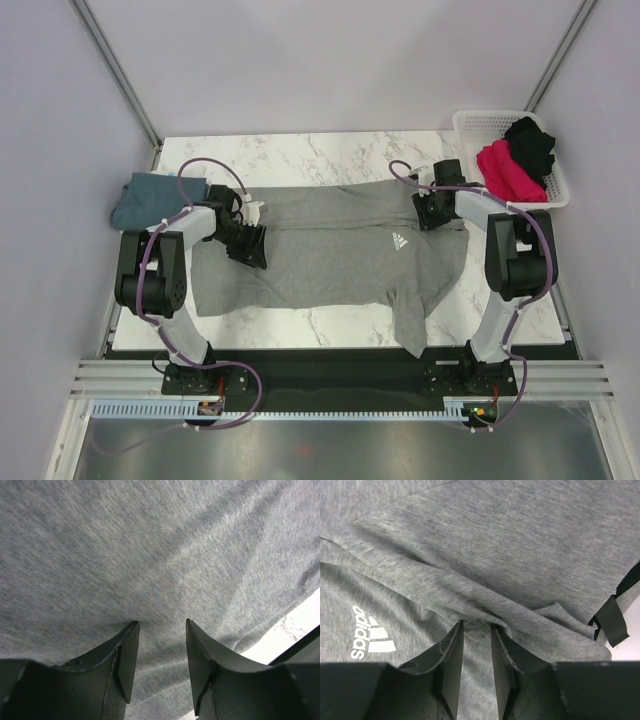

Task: Fold and stack the t-shirts
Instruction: Fold the tshirt

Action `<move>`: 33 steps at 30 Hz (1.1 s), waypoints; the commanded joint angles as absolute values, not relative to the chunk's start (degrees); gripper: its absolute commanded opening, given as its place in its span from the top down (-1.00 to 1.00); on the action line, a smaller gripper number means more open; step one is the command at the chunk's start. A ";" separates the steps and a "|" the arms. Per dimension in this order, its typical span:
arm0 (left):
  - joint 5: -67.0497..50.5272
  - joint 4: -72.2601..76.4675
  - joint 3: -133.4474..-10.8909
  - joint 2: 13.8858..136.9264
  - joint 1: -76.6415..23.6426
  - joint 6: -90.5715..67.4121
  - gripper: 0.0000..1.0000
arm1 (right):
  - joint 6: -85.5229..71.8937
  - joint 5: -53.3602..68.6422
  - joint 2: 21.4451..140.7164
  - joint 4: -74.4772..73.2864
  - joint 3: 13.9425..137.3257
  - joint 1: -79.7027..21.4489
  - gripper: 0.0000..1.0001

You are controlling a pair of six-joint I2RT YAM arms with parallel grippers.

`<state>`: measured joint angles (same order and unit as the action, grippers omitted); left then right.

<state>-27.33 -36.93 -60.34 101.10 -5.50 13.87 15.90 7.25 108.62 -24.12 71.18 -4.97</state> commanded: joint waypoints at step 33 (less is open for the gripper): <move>-25.75 -34.81 -58.89 99.50 -5.89 12.48 -0.01 | 14.06 8.79 97.20 -28.39 65.04 -7.03 0.67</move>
<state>-27.20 -36.71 -60.18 100.84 -5.61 13.28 14.17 8.93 97.27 -28.53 65.30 -7.01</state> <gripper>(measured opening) 0.506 0.161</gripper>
